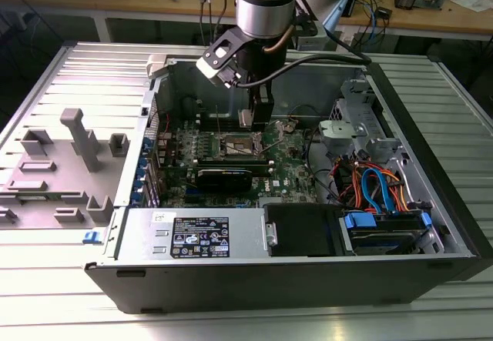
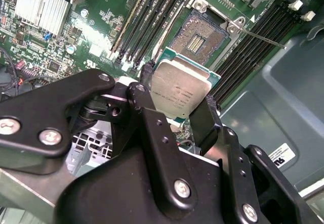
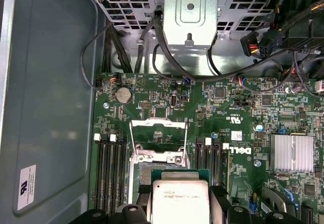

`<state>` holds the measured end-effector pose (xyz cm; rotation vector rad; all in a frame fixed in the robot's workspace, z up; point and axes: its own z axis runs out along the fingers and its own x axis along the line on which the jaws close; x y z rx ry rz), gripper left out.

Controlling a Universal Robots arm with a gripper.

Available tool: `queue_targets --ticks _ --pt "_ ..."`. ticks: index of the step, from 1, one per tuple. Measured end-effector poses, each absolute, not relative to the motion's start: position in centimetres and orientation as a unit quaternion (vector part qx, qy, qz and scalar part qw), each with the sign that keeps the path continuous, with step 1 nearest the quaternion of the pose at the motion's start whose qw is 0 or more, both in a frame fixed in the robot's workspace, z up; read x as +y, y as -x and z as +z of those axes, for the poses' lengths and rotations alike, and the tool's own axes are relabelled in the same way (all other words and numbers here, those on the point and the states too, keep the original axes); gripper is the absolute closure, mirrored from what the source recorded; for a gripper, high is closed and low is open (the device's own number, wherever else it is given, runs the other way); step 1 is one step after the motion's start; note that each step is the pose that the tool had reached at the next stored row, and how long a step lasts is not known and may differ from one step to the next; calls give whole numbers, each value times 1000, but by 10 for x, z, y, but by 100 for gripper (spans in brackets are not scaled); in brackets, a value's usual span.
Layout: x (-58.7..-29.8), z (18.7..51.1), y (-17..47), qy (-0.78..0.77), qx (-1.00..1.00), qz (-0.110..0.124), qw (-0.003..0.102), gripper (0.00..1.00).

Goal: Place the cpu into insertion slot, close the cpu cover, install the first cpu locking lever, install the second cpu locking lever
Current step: 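Place the cpu into insertion slot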

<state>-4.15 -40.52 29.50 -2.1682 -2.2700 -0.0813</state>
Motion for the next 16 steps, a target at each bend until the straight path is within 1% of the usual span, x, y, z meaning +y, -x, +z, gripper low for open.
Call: queue_targets --ticks 12,14,16 --pt "-405 279 44 702 -712 -27 -1 46" --pt "-405 277 44 704 -709 -29 -3 46" --pt "-405 275 47 706 -707 -34 -9 46"
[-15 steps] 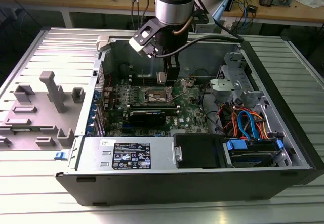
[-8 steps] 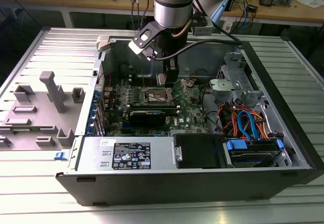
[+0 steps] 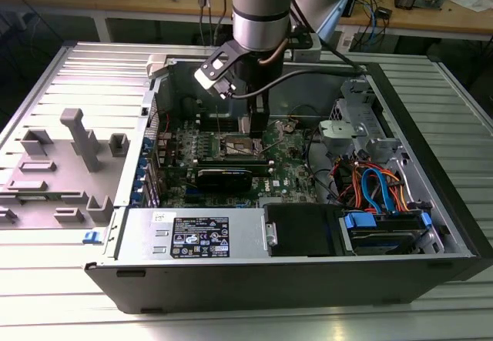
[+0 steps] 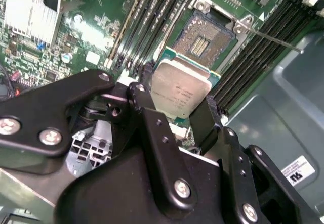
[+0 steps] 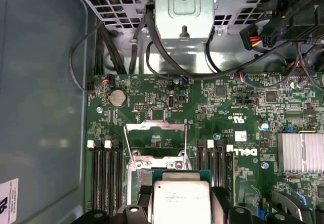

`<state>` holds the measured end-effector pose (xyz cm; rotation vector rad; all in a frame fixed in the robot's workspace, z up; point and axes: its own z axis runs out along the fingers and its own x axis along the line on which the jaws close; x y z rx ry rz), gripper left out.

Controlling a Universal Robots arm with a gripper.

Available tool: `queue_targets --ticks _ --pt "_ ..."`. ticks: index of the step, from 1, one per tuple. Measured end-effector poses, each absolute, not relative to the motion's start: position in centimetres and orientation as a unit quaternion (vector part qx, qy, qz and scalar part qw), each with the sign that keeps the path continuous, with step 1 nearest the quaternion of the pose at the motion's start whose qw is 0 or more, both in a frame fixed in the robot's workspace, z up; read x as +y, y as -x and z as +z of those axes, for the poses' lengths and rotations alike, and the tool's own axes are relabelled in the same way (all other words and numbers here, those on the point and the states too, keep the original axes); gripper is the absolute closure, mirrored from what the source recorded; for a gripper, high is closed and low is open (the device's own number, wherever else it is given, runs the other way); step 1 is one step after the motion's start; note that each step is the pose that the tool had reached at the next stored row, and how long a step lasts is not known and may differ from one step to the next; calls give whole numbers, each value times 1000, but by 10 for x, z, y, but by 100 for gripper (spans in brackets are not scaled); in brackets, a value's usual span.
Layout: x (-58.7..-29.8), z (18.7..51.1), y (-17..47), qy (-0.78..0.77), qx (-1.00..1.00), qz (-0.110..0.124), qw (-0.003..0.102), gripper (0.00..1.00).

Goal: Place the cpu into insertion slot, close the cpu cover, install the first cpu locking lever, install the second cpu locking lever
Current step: 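Place the cpu into insertion slot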

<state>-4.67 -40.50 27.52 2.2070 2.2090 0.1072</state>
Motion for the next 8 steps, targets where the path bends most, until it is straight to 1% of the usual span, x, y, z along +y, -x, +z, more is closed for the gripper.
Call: queue_targets --ticks 2,8 --pt "-405 273 52 -706 707 39 13 46" --pt "-402 268 52 -707 706 40 13 46"
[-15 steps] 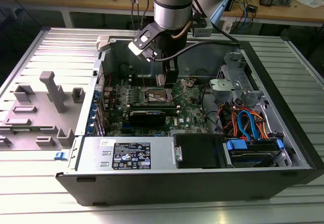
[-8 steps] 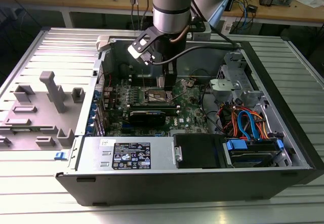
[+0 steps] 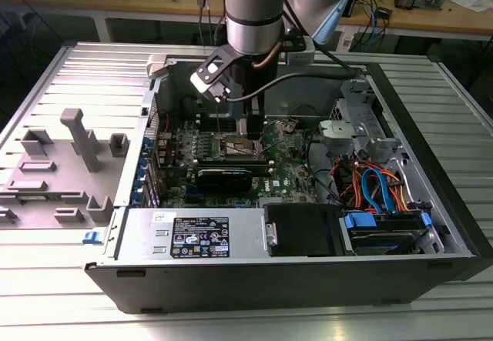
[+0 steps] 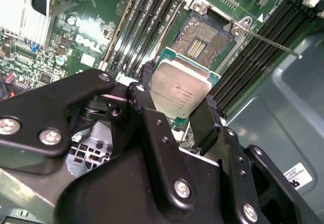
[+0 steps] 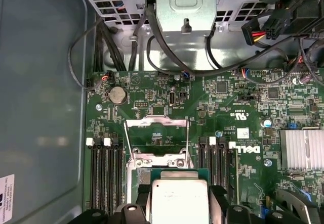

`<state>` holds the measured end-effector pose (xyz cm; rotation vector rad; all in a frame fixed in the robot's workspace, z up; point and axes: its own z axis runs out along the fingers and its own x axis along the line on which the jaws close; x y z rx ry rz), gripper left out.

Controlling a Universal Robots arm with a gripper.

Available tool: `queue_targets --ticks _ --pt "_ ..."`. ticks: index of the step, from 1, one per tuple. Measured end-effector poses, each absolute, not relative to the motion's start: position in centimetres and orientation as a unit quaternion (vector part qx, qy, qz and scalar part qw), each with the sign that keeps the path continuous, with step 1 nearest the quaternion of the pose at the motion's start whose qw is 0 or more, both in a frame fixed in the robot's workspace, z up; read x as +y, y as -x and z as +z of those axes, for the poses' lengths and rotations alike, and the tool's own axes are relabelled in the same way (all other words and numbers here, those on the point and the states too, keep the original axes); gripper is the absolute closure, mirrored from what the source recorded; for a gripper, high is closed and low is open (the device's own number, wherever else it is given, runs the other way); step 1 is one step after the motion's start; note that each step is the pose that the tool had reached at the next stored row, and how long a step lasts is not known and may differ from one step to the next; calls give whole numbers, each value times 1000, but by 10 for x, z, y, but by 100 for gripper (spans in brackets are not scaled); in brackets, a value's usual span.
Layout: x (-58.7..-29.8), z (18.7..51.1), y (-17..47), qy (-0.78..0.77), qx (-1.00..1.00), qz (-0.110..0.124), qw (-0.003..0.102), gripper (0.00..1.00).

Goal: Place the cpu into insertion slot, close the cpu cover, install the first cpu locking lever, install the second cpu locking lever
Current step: 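Place the cpu into insertion slot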

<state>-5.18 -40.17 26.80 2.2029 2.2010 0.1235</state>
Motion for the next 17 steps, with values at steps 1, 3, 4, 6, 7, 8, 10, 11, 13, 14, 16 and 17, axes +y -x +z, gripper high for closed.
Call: queue_targets --ticks 1,3,4,6,7,8,10,11,13,14,16,17 --pt "-402 265 52 -707 706 40 12 46" --pt "-402 261 53 -707 706 40 12 46" --pt "-402 260 53 -707 706 40 12 46" --pt "-401 255 53 -707 706 40 12 46" --pt "-401 254 54 -707 706 40 12 46" --pt "-401 251 54 -707 706 41 11 46" --pt "-400 249 55 -707 706 41 11 46" --pt "-399 248 56 -707 706 41 11 46" --pt "-398 246 56 -707 706 41 11 46" --pt "-397 245 57 -707 706 41 11 46" --pt "-395 243 58 -707 706 42 10 46" --pt "-395 243 58 -707 706 42 10 46"
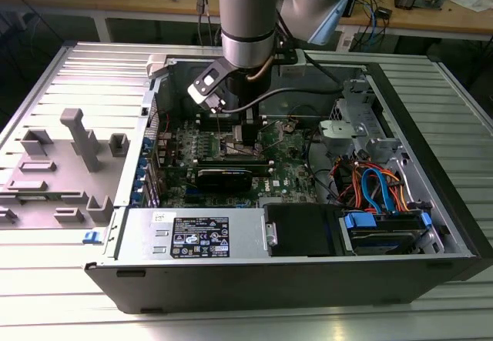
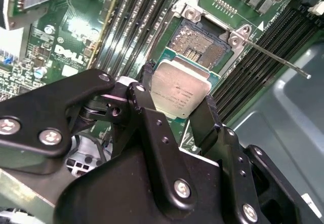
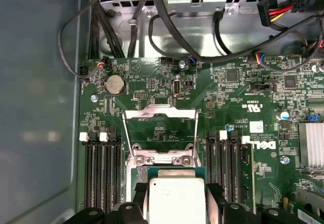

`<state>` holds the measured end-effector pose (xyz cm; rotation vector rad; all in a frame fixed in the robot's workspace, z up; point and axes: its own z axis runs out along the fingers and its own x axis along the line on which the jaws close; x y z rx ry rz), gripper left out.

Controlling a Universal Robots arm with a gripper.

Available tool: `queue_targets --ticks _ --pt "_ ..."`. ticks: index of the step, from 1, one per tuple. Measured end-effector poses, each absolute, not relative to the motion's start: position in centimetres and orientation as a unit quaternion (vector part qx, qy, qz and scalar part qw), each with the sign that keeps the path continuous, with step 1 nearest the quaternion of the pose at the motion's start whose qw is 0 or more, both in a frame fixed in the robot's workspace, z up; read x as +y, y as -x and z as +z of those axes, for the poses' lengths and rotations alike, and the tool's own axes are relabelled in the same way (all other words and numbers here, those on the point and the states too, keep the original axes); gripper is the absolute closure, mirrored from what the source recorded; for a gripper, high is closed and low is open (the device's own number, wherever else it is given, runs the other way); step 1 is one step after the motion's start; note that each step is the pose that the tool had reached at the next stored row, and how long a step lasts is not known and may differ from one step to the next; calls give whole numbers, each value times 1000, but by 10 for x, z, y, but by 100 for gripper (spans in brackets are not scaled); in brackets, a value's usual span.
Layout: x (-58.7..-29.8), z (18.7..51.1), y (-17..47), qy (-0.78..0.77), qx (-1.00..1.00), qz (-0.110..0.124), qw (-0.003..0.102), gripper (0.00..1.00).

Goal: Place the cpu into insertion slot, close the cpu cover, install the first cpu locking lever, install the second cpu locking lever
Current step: 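Place the cpu into insertion slot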

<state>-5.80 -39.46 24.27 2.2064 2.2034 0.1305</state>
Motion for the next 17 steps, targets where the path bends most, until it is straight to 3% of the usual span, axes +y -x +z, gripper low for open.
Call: queue_targets --ticks 17 --pt "-389 213 68 -706 707 47 6 46"
